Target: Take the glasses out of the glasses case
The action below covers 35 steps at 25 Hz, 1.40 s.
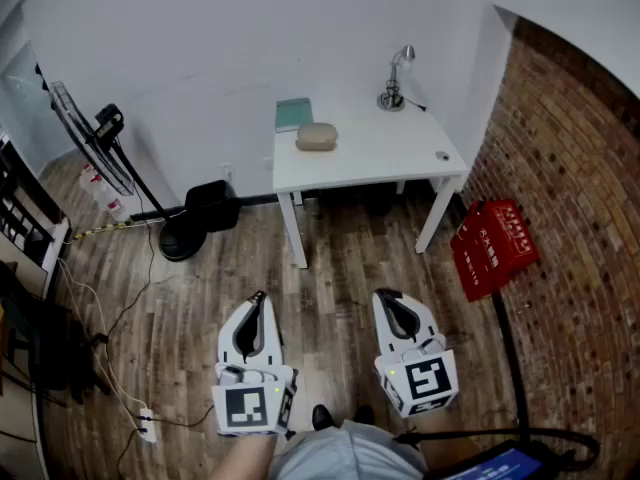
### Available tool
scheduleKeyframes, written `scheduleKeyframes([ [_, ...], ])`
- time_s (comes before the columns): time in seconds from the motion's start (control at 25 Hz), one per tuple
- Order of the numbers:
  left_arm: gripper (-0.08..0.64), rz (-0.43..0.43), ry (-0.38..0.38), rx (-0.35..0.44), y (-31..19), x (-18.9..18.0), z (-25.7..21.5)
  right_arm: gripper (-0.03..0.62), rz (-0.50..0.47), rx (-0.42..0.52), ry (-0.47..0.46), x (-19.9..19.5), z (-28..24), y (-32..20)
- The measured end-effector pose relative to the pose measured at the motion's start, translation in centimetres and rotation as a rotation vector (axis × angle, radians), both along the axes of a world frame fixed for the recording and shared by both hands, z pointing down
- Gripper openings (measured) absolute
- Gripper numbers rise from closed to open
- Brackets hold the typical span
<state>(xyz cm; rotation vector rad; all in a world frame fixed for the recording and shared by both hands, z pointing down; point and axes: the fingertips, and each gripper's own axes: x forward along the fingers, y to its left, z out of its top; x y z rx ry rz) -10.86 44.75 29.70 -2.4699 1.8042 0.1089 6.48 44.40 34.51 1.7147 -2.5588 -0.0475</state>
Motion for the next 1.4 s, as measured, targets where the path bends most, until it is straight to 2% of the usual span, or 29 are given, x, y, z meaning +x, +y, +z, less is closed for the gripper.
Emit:
scheduleKeyframes([
  [0.52,0.006,0.005,-0.004,0.013,0.7,-2.1,-0.6,0.015,0.021,0.013,-0.014,-1.5,-0.5,0.4],
  [0.56,0.006,0.004,-0.003,0.014,0.7,-2.4,-0.7,0.039,0.016,0.014,-0.025,-1.7,-0.6,0.5],
  [0.6,0.006,0.001,-0.004,0.012,0.7,-2.7,-0.7,0.149,0.009,0.012,-0.032,-2.1,-0.6,0.4],
  [0.64,0.006,-0.002,-0.004,0.009,0.6,-3.1,-0.7,0.202,0.006,0.012,-0.034,-2.4,-0.6,0.4],
  [1.04,0.006,0.009,-0.006,-0.002,0.0,-6.5,1.7,0.219,0.065,0.047,0.006,-4.5,-0.1,-0.3],
  [1.4,0.006,0.033,-0.018,-0.026,-2.6,-6.7,2.8,0.229,0.105,0.043,0.008,-4.2,0.4,-2.9],
])
